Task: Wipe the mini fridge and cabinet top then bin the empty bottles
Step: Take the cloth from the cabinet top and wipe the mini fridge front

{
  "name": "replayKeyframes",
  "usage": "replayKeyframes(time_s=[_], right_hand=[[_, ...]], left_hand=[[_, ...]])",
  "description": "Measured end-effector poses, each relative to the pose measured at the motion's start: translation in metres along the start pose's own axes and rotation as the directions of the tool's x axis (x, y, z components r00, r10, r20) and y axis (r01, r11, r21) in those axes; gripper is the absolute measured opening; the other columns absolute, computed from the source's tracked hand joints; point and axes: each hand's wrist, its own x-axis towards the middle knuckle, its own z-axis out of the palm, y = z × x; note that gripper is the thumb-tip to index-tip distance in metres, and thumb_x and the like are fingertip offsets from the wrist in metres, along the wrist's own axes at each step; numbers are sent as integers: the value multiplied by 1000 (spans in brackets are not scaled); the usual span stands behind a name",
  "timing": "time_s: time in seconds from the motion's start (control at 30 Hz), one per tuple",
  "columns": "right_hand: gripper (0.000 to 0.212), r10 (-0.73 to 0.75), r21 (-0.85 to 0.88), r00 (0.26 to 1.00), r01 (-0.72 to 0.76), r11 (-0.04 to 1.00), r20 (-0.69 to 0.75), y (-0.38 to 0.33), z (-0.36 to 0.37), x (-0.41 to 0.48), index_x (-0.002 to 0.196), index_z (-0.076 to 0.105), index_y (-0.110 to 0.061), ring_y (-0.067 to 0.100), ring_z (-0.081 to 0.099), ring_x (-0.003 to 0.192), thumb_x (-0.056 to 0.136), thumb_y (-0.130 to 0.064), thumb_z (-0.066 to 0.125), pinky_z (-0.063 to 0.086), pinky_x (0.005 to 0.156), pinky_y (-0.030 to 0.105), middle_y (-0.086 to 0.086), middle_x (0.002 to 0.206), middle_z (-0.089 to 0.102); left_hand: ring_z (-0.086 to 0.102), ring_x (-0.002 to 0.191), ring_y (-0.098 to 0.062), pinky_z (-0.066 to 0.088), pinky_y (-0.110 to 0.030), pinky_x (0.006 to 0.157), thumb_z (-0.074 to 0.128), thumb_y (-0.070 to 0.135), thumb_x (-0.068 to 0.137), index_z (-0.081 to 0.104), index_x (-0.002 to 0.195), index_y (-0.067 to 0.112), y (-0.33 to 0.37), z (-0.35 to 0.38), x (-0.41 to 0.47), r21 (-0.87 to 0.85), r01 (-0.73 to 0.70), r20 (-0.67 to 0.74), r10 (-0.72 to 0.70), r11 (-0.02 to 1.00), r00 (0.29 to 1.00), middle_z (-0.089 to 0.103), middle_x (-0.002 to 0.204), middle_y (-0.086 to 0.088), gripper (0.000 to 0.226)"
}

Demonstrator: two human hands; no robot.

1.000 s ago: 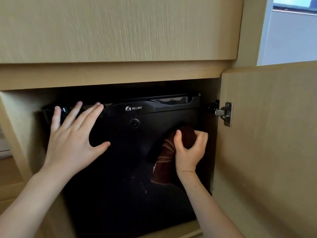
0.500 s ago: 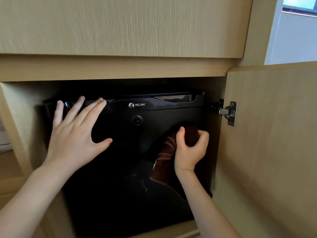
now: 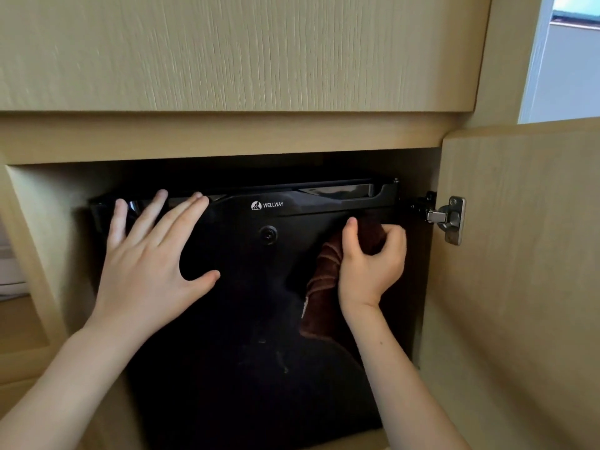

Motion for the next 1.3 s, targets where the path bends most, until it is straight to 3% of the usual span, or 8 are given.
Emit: replayKeyframes(time_s=[0.23,0.33,0.5,0.63,0.83,1.07,1.17,1.3], right_hand=[[33,-47,-24,986,44,999,-158,-5,22,4,76,56,-12,9,43,79,84,-38,74,43,74,25,-5,77,50],[34,-71,-68,992,65,996,-102,-2,18,1,78,58,-9,10,43,82,86,-39,71,40,75,22,-4,79,51],[37,-55,-246,998,59,968,24,-5,12,-13,94,56,-5,19,47,88,88,-41,48,43,81,36,5,92,53],[37,-81,-215,991,102,971,102,-5,7,-17,100,56,0,21,47,91,79,-30,46,42,84,37,8,96,52],[51,-89,-63,989,96,993,114,3,-6,-25,139,46,-12,-5,47,112,92,-28,58,39,99,17,-12,120,49],[42,-222,-105,972,230,967,83,15,-5,-33,138,51,-24,24,56,106,97,-28,58,50,92,37,11,113,58],[53,-286,-188,947,311,932,145,20,-9,-37,141,48,-17,27,53,107,93,-37,58,47,95,34,16,117,55],[72,-345,-310,905,412,857,249,32,-11,-55,144,42,-14,34,48,113,85,-53,56,44,97,45,17,127,45]], left_hand=[[23,149,-22,-3,-46,122,53,62,66,27,154,27,-1,3,1,-5,4,-10,-5,1000,1000,37,156,9,98],[24,149,-23,-2,-47,122,48,64,66,28,154,26,0,4,1,-18,2,-14,-2,1000,1000,39,155,8,98],[28,148,-25,2,-50,121,50,63,64,32,152,25,0,5,2,-32,1,-30,-1,999,1000,42,154,6,98],[27,148,-25,2,-50,121,50,63,65,32,152,25,0,4,1,-35,-6,-28,5,999,1000,42,154,6,97],[27,148,-26,1,-50,122,48,63,66,31,153,24,0,3,0,-38,-12,-29,11,999,1000,41,154,6,96],[23,149,-23,0,-49,123,53,62,66,28,154,27,-2,4,0,-31,-17,-22,17,999,1000,38,156,9,98],[24,149,-24,1,-49,123,59,58,65,29,154,26,-3,6,-1,-39,-22,-48,20,999,999,39,155,8,99],[23,149,-24,1,-49,122,63,56,65,30,153,25,-3,7,-1,-44,-30,-67,27,999,997,38,156,8,99]])
